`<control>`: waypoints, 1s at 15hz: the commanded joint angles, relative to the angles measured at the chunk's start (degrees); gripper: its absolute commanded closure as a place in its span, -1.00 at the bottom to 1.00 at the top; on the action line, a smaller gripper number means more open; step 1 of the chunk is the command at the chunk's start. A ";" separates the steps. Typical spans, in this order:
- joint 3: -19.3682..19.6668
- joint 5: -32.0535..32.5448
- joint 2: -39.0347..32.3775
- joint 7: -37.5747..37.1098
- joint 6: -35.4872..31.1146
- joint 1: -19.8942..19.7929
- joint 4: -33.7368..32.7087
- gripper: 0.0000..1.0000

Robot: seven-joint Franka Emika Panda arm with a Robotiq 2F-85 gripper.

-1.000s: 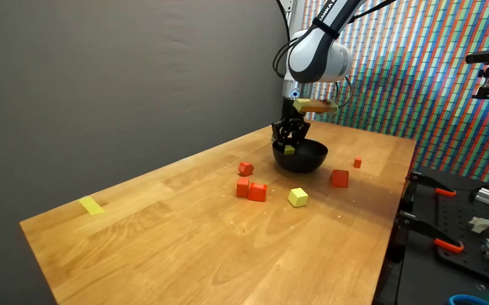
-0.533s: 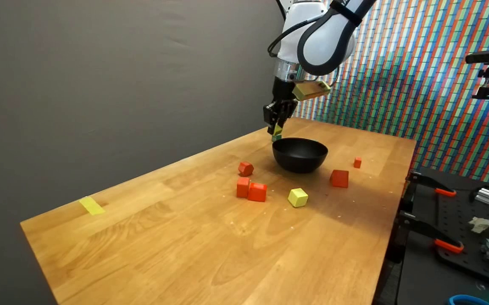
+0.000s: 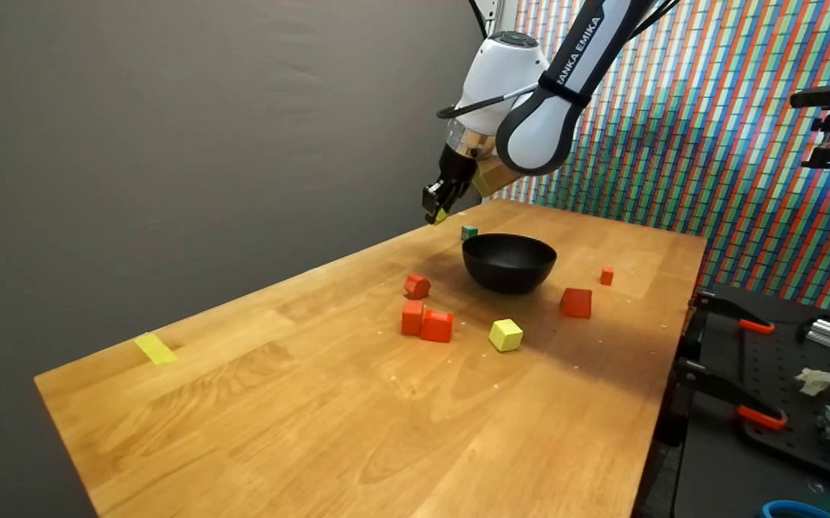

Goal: Remove the cubes from the bowl

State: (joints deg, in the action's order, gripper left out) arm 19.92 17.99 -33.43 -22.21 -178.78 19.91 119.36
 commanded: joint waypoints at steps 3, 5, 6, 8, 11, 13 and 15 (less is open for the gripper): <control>-2.78 -7.91 -4.60 4.51 5.27 1.12 -4.67 0.62; -2.87 -8.07 -4.82 5.11 7.51 1.26 -5.19 -0.37; -3.03 -7.82 -4.51 5.35 8.48 1.09 -5.19 -0.50; -2.82 -7.19 -3.63 5.38 9.72 1.04 -4.97 -0.82; -2.69 -6.22 0.04 6.25 11.55 0.92 -2.25 -1.00; -7.58 -7.10 6.27 11.10 19.87 -3.04 1.71 -1.00; -12.92 -9.08 12.69 16.18 27.41 -8.04 5.78 -0.99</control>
State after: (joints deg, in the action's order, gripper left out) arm 13.83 11.42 -32.05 -13.66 -160.36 18.31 117.63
